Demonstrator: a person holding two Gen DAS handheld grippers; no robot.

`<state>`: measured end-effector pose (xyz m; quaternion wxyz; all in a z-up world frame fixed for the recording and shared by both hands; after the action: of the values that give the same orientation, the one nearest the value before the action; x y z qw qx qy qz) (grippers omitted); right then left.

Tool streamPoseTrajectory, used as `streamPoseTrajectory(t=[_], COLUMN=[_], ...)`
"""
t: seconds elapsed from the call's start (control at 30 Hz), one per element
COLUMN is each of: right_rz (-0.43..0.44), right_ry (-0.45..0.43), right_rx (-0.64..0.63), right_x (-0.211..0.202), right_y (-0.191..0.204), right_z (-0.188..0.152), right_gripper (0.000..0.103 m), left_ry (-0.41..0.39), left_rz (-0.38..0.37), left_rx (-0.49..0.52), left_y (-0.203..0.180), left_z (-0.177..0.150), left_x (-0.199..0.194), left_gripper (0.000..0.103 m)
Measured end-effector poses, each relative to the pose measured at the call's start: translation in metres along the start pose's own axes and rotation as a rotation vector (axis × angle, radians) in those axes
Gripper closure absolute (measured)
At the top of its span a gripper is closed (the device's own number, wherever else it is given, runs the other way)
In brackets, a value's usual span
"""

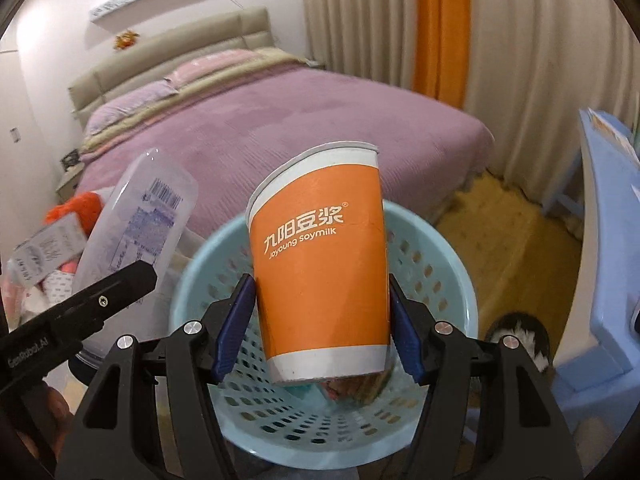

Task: Collect trash
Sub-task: 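Carry the cup and bottle over the basket and open both tools, then move both tools back toward the table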

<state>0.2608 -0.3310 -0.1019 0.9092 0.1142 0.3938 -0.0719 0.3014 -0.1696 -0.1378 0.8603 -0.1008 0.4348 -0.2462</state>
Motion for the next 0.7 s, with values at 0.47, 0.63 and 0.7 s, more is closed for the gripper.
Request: streamPoseTrajectory(t=[0.47, 0.63, 0.7], right_rz=[0.03, 0.077, 0.11], right_ry=[0.047, 0.005, -0.018], right_rx=[0.105, 0.069, 0.041], right_x=[0.011, -0.002, -0.011], right_y=[-0.033, -0.017, -0.003], right_z=[-0.009, -0.004, -0.002], right_gripper=[0.041, 0.041, 0.041], left_ry=[-0.029, -0.08, -0.102], left_rz=[-0.069, -0.072, -0.066], left_rx=[0.013, 0.013, 0.009], left_y=[0.004, 0.011, 0.012], left_z=[0.001, 0.007, 0.009], left_x=[-0.019, -0.047, -0.057], left_gripper=[0.035, 0.035, 0.035])
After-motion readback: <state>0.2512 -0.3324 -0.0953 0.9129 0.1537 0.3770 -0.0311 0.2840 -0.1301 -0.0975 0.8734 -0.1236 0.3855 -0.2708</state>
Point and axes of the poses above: each gripper's, at about its wrist camera, not at the fingertips, and x roughly the way its jaws point, y to its left, z to its top, the point moved 2 cm from there along x, roughly the way its jaws point, and after that the axes turned 9 degrees about z, right-handed, at the moved point
